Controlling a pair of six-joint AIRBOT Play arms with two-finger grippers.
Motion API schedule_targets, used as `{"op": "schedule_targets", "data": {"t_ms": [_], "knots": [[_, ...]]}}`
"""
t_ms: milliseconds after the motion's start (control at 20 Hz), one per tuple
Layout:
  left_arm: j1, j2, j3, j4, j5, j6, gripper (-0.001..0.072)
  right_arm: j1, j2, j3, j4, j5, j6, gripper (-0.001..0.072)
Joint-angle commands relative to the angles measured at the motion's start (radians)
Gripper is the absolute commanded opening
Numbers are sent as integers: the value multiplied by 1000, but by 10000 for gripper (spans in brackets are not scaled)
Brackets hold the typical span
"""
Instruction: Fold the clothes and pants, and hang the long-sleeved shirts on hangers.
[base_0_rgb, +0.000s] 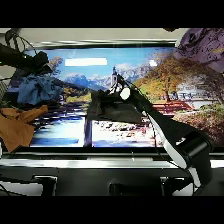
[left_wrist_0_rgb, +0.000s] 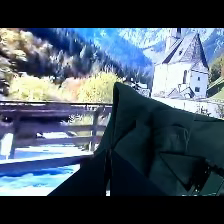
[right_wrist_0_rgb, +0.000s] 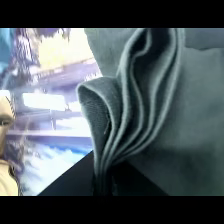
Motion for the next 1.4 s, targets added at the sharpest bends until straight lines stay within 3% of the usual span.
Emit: {"op": "schedule_targets", "data": {"t_ms": [0, 100, 150, 200, 400, 500, 700, 900, 1100, 1250, 1350], "knots": [[-1, 1, -6, 1, -4, 0, 17, 1, -4, 1, 5, -53, -5, 180], [-3, 1, -7, 1, -5, 0, 17, 1, -1, 1, 19, -35, -16, 446], [-3, 1, -7, 0, -6, -3, 17, 0, 6, 1, 35, -17, -41, 534], [-3, 1, -7, 0, -11, -3, 16, -8, 23, 1, 43, 2, -73, 551], [-3, 1, -7, 0, -19, -3, 17, -171, 135, 1, 47, 124, -103, 566], [-3, 1, -7, 0, -19, -3, 17, -327, 184, 1, 46, 253, -184, 603], [-3, 1, -7, 0, -19, -3, 17, -618, 195, -51, 56, 504, -354, 603], [-3, 1, -7, 1, -19, -3, 17, -750, 172, -256, 199, 519, -517, 602], [-3, 0, -7, 1, -19, -3, 17, -723, 79, -322, 273, 525, -622, 600], [-3, 0, -7, 1, -19, -3, 17, -669, 21, -322, 283, 485, -634, 587], [-3, 0, -7, 1, -19, -3, 17, -632, -5, -322, 286, 459, -633, 533]]}}
